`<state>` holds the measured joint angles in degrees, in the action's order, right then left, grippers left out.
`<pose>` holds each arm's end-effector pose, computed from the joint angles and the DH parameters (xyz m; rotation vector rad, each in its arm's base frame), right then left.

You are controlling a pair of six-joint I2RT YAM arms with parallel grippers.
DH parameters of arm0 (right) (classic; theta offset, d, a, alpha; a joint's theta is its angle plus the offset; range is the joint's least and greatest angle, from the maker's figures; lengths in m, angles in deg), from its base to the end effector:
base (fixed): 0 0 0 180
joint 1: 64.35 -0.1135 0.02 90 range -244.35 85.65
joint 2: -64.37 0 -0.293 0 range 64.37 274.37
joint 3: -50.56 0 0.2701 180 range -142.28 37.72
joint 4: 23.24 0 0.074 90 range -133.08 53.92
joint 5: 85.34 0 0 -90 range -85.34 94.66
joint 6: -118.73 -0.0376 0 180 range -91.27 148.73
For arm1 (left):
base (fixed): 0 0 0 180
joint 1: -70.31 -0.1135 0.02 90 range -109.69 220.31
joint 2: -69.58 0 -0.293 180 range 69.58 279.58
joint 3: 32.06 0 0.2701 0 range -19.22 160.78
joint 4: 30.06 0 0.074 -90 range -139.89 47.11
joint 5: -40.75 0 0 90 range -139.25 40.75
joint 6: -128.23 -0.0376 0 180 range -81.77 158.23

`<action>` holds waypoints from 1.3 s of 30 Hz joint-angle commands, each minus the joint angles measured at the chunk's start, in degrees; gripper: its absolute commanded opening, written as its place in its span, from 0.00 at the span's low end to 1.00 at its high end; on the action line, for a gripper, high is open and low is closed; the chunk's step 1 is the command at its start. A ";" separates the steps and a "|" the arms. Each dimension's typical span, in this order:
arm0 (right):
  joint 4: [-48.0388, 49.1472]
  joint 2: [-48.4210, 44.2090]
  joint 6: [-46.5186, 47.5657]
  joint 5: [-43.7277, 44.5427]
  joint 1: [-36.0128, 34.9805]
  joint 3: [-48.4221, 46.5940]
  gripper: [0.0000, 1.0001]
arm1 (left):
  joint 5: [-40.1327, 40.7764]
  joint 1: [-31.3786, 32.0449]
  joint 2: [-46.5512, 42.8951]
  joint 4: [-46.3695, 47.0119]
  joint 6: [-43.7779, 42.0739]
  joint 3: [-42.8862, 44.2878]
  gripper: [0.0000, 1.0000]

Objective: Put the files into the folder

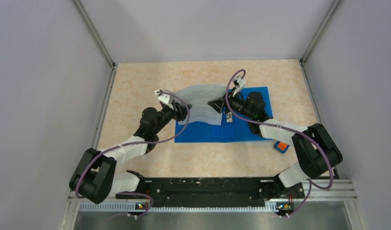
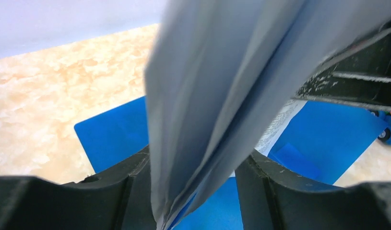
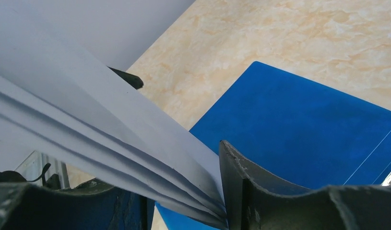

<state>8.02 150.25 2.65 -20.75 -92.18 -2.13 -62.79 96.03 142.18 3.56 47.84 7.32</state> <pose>0.2869 0.1697 0.2542 -0.3900 1.6665 1.0690 0.2384 -0.1246 0.2459 0.4115 1.5497 -0.6666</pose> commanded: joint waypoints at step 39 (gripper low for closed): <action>-14.70 -16.03 4.61 -14.39 2.14 -9.65 0.59 | -19.14 -1.11 -11.14 -24.00 -0.77 19.34 0.00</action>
<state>-3.08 140.66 5.11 -27.17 -91.16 -6.18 -74.71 95.70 136.82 -11.17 49.41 19.23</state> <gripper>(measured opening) 0.575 0.012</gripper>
